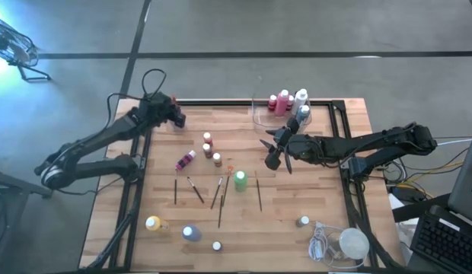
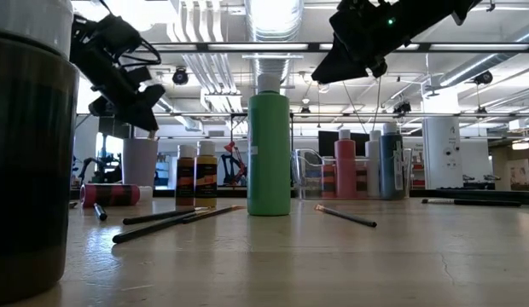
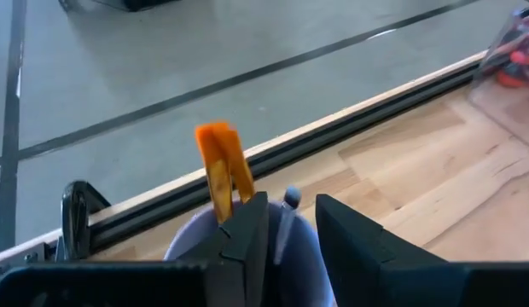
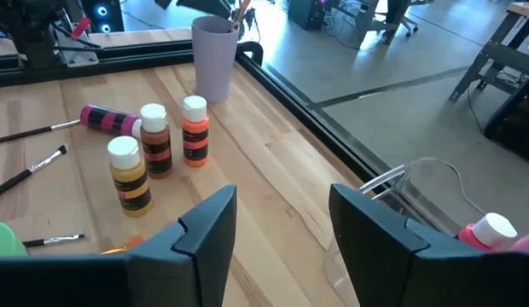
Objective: Pick & Place Paint Supplies
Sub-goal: Put the silver paint brush into the violet cup
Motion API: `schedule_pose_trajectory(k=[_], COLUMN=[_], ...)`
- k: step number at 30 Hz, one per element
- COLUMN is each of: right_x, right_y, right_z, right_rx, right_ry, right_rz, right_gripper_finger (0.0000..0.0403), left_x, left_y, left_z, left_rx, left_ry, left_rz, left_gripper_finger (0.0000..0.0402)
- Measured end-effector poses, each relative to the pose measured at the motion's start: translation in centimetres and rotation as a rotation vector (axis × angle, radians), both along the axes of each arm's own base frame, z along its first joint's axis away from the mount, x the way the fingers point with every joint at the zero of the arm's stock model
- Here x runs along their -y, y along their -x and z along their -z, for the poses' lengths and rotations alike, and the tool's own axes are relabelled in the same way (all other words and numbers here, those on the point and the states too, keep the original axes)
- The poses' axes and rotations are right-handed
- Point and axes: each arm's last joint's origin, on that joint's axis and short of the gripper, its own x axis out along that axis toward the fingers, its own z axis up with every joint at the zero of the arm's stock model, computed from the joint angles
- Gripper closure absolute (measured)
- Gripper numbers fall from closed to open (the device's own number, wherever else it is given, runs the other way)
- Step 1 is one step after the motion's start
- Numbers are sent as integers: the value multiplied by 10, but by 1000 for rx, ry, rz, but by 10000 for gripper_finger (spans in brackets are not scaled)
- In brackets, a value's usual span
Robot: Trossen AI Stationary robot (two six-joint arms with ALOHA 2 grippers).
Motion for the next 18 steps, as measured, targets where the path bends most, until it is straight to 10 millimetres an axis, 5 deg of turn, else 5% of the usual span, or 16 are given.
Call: schedule_pose_trajectory(k=[7,18], right_x=[0,0], right_y=[0,4], right_z=[0,8], right_rx=[0,-78], right_ry=[0,-34], right_rz=[0,17], right_gripper_finger=[234,213], left_x=[3,30], left_y=[-1,-15], left_z=[-24,-48], left_rx=[51,386], left_ry=[12,-72], left_rz=[117,740], left_gripper_finger=[296,296])
